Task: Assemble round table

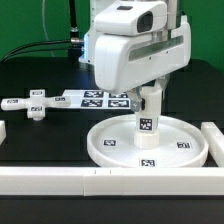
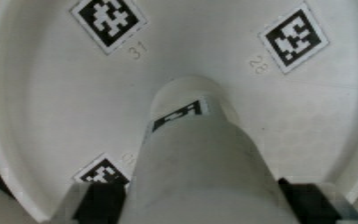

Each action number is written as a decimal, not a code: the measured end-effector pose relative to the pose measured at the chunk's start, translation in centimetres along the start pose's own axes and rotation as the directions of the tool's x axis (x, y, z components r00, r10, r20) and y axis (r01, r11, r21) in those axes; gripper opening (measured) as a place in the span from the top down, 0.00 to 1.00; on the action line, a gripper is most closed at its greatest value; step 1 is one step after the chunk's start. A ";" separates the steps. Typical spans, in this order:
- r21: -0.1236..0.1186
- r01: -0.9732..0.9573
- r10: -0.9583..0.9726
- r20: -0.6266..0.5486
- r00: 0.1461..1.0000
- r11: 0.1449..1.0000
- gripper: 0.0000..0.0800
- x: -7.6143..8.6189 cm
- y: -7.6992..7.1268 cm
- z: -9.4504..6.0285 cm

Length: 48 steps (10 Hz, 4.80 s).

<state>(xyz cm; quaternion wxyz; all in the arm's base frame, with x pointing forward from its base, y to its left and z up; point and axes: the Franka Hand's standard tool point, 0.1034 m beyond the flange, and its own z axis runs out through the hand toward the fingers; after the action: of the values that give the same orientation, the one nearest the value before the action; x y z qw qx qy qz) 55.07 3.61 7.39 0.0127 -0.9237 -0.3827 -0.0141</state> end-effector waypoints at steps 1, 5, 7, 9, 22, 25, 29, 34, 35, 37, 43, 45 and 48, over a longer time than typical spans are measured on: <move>0.000 -0.034 0.034 0.000 0.999 0.999 0.49 0.0 0.0 0.0; 0.029 -0.486 0.487 -0.021 0.873 0.873 0.49 -0.1 0.1 0.1; 0.034 -0.634 0.635 -0.026 0.772 0.772 0.49 -0.2 -0.1 0.1; 0.036 -0.728 0.729 -0.039 0.684 0.685 0.49 0.0 -0.1 0.1; 0.090 -0.952 0.956 0.063 -0.286 -0.291 0.49 -0.1 -0.1 0.1; 0.083 -0.802 0.804 0.133 -0.580 -0.592 0.49 -0.2 -0.1 0.2; 0.027 -0.514 0.509 0.195 -0.838 -0.857 0.49 0.1 -0.4 0.3; 0.022 -0.529 0.522 0.194 -0.830 -0.848 0.24 0.4 -0.7 0.3; 0.033 -0.617 0.613 0.173 -0.771 -0.786 0.20 1.2 -1.0 0.1; 0.064 -0.737 0.735 0.168 -0.657 -0.673 0.19 1.3 -1.0 0.0; 0.126 -0.980 0.986 0.085 -0.145 -0.155 0.19 1.4 -0.6 -0.1; 0.128 -0.989 0.996 0.041 0.082 0.076 0.19 1.3 -0.4 -0.2; 0.108 -0.933 0.938 -0.001 0.346 0.344 0.19 1.7 -0.7 -0.2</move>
Offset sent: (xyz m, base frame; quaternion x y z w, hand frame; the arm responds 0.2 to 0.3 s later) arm -0.0075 -0.0158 -0.0039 0.0136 0.0208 0.3614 0.9321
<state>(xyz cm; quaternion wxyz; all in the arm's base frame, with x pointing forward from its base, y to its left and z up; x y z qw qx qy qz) 55.74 5.28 7.67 0.0710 -0.9741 0.2139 -0.0162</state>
